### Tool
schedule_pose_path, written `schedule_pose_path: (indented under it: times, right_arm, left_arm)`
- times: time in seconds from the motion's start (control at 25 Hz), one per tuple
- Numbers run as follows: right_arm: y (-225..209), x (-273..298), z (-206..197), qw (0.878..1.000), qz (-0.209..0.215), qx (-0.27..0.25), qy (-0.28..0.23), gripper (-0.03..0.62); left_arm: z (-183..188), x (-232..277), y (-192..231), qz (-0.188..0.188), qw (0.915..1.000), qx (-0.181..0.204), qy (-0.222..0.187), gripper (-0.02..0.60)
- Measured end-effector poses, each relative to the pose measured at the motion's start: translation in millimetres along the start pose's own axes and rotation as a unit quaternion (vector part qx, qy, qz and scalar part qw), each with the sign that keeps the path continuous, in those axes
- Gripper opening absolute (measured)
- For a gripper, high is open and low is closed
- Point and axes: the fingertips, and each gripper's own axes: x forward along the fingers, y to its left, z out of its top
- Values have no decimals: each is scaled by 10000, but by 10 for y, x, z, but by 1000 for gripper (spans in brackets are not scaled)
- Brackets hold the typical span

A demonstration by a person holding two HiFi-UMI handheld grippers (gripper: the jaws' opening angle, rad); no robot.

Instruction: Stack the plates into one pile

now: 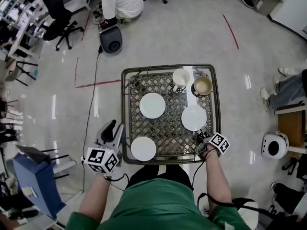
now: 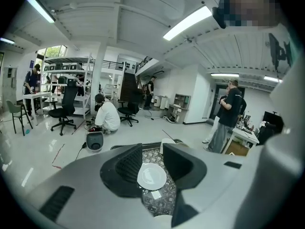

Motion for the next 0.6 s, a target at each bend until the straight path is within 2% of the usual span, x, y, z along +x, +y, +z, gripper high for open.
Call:
schedule_pose_path:
  times: [0.12,0.4,0.6]
  right_arm:
    - [-57,31,-17,9999,22,106,-49,117]
    - [68,232,19,9993,334,140,-70,110]
    - [108,338,30,9998,97,-192,54,58]
  left_arm:
    - [-5,-33,38,80,10000,-53,-17,146]
    - [-31,-113,105,262,9994,-210,-71,146]
    - [-27,-210,154,449,9984,-327,-140,146]
